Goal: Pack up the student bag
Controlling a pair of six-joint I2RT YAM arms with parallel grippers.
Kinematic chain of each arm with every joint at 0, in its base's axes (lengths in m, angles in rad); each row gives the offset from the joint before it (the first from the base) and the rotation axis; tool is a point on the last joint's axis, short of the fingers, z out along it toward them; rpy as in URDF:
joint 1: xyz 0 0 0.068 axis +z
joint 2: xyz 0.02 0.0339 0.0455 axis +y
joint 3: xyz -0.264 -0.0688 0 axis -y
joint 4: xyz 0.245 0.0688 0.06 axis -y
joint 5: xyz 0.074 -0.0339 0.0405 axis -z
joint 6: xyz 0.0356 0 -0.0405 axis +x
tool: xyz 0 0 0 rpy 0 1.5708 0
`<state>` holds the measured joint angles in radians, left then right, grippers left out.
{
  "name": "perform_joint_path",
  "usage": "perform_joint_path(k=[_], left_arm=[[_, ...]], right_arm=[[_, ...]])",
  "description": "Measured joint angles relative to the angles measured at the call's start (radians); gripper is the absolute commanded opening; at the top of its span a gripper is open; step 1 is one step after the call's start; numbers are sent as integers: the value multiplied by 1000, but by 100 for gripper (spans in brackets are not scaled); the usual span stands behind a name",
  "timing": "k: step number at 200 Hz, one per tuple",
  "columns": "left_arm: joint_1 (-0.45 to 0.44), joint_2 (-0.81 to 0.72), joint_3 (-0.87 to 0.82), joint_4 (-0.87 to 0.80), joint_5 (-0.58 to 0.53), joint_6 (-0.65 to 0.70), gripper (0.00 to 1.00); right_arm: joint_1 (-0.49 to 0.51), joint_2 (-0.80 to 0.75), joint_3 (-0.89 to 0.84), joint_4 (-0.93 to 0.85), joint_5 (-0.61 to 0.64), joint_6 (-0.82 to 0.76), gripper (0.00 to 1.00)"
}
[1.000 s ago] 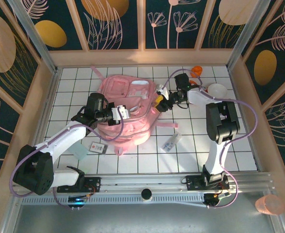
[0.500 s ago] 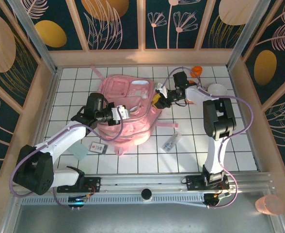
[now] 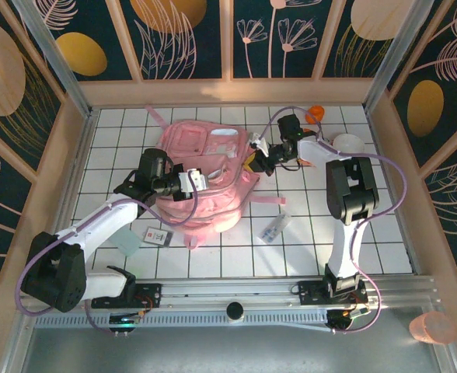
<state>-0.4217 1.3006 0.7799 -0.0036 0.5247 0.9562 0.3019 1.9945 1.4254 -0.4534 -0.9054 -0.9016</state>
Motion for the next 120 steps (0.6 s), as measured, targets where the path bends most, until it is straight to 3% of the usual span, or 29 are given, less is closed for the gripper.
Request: perform_joint_path(k=[54, 120], left_arm=[[-1, 0, 0, 0, -24, 2, 0], [-2, 0, 0, 0, -38, 8, 0]], right_arm=[[32, -23, 35, -41, 120, 236, 0], [52, -29, 85, -121, 166, 438, 0]])
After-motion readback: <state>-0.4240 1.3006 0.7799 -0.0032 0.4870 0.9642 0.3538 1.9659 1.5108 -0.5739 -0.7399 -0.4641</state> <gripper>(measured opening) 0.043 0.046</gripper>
